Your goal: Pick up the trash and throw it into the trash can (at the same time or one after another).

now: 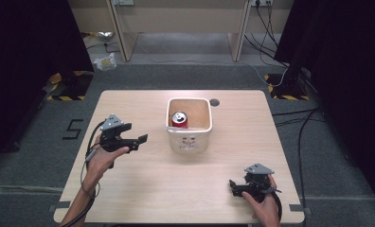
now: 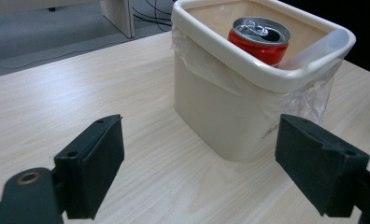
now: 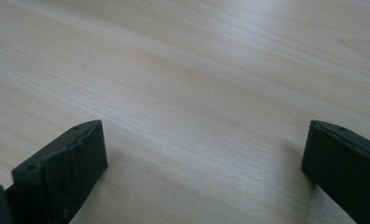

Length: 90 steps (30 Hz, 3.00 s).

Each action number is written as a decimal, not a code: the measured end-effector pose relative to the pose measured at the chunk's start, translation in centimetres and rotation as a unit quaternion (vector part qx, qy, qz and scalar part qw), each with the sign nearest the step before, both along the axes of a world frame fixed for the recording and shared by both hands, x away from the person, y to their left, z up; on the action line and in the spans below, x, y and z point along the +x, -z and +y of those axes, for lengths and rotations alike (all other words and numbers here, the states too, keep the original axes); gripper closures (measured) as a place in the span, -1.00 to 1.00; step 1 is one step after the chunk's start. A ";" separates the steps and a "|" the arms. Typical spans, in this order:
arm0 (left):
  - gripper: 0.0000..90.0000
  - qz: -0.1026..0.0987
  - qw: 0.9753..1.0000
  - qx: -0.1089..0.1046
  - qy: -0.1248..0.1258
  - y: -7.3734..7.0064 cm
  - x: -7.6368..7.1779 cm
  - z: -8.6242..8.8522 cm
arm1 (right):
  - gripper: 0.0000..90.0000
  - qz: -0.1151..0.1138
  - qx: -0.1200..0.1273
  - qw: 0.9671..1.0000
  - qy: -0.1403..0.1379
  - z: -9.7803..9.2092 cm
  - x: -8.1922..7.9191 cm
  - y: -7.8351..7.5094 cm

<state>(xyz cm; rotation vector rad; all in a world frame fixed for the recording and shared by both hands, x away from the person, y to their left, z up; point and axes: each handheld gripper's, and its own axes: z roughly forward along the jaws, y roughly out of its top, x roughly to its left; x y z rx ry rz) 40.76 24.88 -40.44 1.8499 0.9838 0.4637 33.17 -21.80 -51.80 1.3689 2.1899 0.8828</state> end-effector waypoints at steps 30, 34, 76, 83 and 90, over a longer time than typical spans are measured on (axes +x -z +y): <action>-0.66 0.006 1.000 0.018 -0.002 5.1 -2.1 0.0 | -0.99 0.000 0.000 1.000 0.000 0.0 0.0 0.0; -0.66 0.011 1.000 0.021 0.000 5.7 -2.3 -0.1 | -0.99 0.000 0.000 1.000 0.000 0.0 0.0 0.0; -0.66 0.059 0.996 0.061 0.018 10.6 -3.5 -0.7 | -0.99 0.000 0.000 1.000 0.000 0.0 0.0 0.0; -0.66 0.064 0.995 0.075 0.021 11.1 -3.9 -0.8 | -0.99 0.000 0.000 1.000 0.000 0.0 0.0 0.0; -0.66 0.067 0.993 0.091 0.022 11.5 -4.4 -0.7 | -0.99 0.000 0.000 1.000 0.000 0.0 0.0 0.0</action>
